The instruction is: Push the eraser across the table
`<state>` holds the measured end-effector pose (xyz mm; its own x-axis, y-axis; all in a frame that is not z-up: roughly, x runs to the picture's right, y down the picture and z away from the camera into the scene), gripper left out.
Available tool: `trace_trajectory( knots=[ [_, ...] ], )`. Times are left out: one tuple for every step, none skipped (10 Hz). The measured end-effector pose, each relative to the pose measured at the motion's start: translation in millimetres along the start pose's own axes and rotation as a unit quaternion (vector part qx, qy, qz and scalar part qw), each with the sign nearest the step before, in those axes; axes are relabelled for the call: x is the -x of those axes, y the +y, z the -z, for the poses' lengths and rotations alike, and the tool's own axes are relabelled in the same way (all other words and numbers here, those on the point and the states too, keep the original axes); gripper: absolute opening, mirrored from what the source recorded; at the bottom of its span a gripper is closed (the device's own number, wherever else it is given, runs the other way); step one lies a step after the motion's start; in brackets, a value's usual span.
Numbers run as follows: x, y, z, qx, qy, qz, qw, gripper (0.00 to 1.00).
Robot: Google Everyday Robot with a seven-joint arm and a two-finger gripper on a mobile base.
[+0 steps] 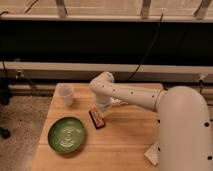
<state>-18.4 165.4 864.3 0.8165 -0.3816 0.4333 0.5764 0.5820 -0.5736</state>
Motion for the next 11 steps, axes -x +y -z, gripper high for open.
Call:
trace_trajectory(
  knots=[
    [4, -1, 0, 0.0, -0.001, 0.005, 1.0, 0.0],
    [11, -3, 0, -0.002, -0.004, 0.014, 0.9999, 0.0],
    [16, -5, 0, -0.003, -0.005, 0.02, 0.9998, 0.0],
    [22, -7, 0, -0.004, -0.006, 0.027, 0.9996, 0.0],
    [28, -10, 1, -0.005, -0.007, 0.034, 0.9994, 0.0],
    [33, -11, 2, -0.006, -0.008, 0.041, 0.9991, 0.0],
    [37, -12, 2, -0.006, -0.009, 0.047, 0.9988, 0.0],
    [40, -13, 2, -0.006, -0.01, 0.051, 0.9986, 0.0],
    [45, -13, 2, -0.006, -0.011, 0.059, 0.9982, 0.0],
    [50, -14, 3, -0.006, -0.011, 0.064, 0.9978, 0.0],
    [56, -16, 2, -0.007, -0.012, 0.072, 0.9973, 0.0]
  ],
)
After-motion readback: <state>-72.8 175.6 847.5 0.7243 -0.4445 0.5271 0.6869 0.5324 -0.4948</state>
